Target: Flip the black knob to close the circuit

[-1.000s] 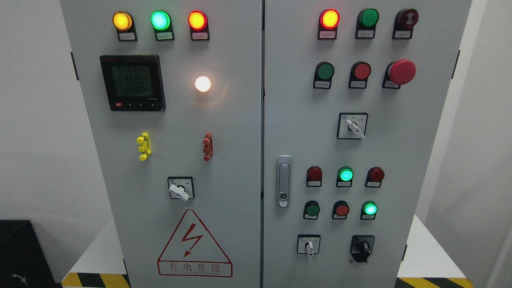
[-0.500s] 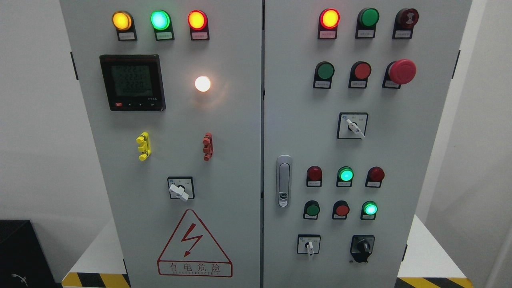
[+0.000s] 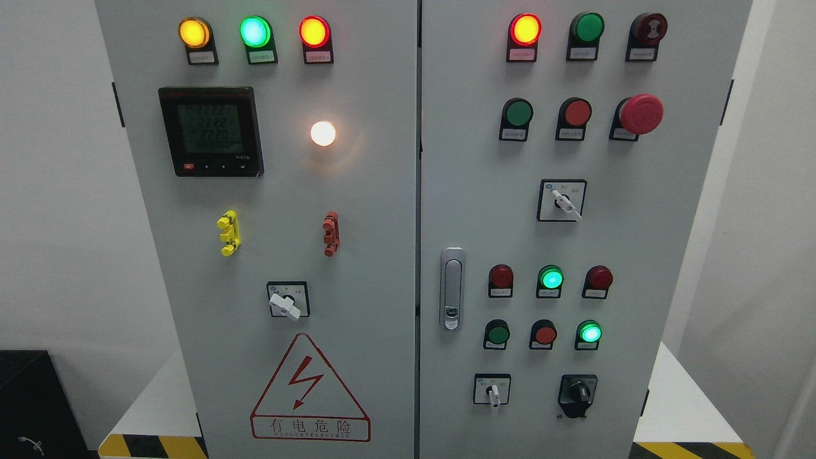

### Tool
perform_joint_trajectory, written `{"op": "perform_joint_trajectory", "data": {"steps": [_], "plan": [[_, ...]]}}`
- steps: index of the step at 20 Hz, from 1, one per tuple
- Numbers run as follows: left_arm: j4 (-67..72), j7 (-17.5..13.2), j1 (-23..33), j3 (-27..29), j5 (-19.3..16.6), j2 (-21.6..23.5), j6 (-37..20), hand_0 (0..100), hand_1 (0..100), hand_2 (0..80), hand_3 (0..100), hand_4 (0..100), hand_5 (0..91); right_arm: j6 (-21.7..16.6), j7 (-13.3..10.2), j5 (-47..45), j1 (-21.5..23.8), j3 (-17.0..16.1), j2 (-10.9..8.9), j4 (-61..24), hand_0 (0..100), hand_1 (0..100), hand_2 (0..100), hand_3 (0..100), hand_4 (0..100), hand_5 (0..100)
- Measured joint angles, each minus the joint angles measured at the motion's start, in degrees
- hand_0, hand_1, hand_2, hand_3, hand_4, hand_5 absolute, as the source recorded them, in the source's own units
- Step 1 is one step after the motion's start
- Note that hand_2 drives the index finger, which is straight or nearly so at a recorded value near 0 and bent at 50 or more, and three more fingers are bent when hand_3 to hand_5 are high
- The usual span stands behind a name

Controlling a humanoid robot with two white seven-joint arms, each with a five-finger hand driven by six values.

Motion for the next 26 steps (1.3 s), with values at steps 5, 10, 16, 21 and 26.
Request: {"op": "perform_joint_trajectory", "data": {"steps": [5,10,16,21,26], "plan": [[0.00,0.00,0.01,0.00,0.00,0.00,0.00,12,56,0.0,0,0,0.0,3.50,1.12,0.75,-2.42,-0.14,0.09,-4.08,0,14,77,93,76,77],[0.00,0.00,0.01,0.00,0.00,0.00,0.01,12,56,0.0,0,0,0.0,5.29,2.22,3.16,-3.70,-0.86,0.16,-7.26,0,14,77,93,76,77],[0.00,0.00,0.01,0.00,0.00,0.00,0.29,12,56,0.0,0,0,0.0,8.23,3.59,6.37,-6.31,-1.75,0.19,-10.37,0,9,78,93,76,78],[0.00,0.00,0.01,0.00,0.00,0.00,0.09,12,56,0.0,0,0,0.0,10.67,4.86,9.81,-8.23,-2.62,0.24,-12.15,0,6,78,94,76,78],[0.00,0.00,0.01,0.00,0.00,0.00,0.05,12,56,0.0,0,0,0.0,11.16,5.74,12.91,-10.11,-3.97,0.30,-13.26,0,5,78,94,76,78]]}}
